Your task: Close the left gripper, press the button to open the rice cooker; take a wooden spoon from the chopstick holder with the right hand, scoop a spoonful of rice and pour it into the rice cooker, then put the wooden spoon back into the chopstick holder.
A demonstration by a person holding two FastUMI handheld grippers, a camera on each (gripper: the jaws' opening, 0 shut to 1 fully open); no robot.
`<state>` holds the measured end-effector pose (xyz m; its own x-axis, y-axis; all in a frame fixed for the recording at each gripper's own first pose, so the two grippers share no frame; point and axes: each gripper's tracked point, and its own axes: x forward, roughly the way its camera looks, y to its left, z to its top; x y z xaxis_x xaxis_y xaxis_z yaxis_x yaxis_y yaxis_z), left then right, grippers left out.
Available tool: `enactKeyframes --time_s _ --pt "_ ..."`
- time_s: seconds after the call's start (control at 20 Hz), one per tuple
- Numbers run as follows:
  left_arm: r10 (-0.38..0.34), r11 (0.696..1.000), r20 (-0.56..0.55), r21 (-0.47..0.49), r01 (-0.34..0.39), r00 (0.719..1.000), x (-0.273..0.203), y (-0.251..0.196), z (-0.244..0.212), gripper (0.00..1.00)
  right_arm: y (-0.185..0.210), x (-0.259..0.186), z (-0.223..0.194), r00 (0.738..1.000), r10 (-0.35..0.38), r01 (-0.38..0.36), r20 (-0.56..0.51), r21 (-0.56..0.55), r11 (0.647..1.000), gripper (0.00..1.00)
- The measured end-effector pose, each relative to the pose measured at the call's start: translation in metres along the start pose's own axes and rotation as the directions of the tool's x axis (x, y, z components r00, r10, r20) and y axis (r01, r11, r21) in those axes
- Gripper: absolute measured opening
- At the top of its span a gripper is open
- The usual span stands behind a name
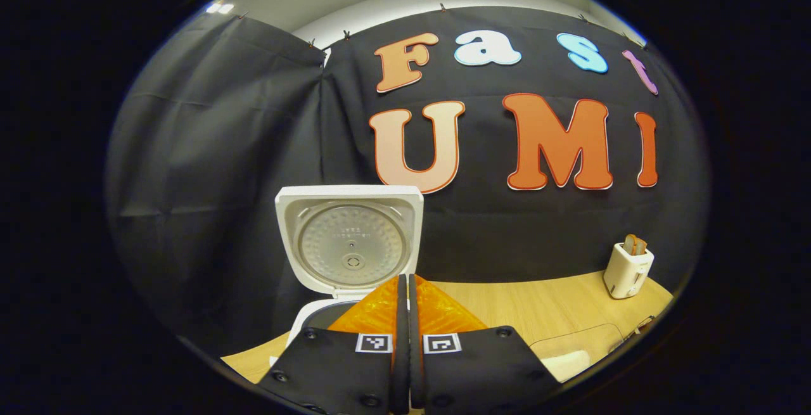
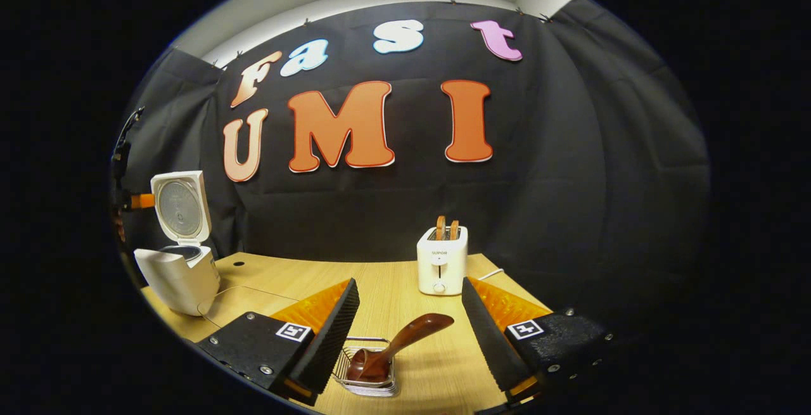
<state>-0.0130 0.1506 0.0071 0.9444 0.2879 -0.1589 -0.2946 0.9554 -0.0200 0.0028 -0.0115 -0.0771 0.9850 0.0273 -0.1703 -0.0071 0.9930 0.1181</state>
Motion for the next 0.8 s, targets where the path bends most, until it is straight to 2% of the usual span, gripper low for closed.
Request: enactKeyframes --time_s 0.1,0.15,0.35,0.4,0.45,0.5,0.55,0.6,0.65,0.8 --pt "-0.004 1.0 -0.004 -0.001 0.004 1.0 -0.002 -0.004 -0.005 0.06 -0.003 0.002 -0.007 1.0 -0.004 0.006 -0.025 0.059 0.998 0.96" --pt "-0.01 1.0 -0.005 0.001 0.01 1.0 0.0 -0.007 -0.008 0.12 -0.003 0.001 -0.012 0.999 0.0 0.003 -0.037 0.072 0.997 0.96" --pt "-0.037 0.999 0.004 0.011 0.037 0.999 -0.004 -0.017 -0.013 0.41 -0.005 0.001 -0.026 0.998 -0.025 0.031 -0.062 0.091 0.995 0.95" --pt "-0.039 0.999 0.008 0.015 0.039 0.999 -0.005 -0.019 -0.015 0.53 -0.002 0.002 -0.031 0.997 -0.026 0.033 -0.071 0.097 0.995 0.95" --pt "-0.044 0.999 0.01 0.017 0.043 0.999 -0.003 -0.021 -0.017 0.58 -0.002 0.004 -0.036 0.996 -0.033 0.042 -0.079 0.107 0.993 0.94" --pt "-0.048 0.999 0.007 0.016 0.048 0.999 -0.004 -0.023 -0.019 0.67 -0.003 0.006 -0.039 0.996 -0.04 0.05 -0.085 0.126 0.991 0.94" --pt "-0.052 0.999 0.003 0.014 0.052 0.999 -0.005 -0.024 -0.023 0.68 -0.005 0.007 -0.041 0.995 -0.045 0.059 -0.09 0.153 0.987 0.92" --pt "-0.055 0.998 -0.001 0.01 0.055 0.998 -0.006 -0.025 -0.026 0.75 -0.006 0.009 -0.042 0.994 -0.046 0.063 -0.095 0.185 0.981 0.91" --pt "-0.055 0.998 -0.005 0.008 0.055 0.998 -0.006 -0.024 -0.029 0.77 -0.006 0.01 -0.044 0.994 -0.044 0.065 -0.1 0.218 0.974 0.88" --pt "-0.045 0.999 -0.018 0.003 0.045 0.999 -0.006 -0.019 -0.037 0.8 -0.009 0.011 -0.05 0.994 -0.036 0.067 -0.107 0.307 0.949 0.8"
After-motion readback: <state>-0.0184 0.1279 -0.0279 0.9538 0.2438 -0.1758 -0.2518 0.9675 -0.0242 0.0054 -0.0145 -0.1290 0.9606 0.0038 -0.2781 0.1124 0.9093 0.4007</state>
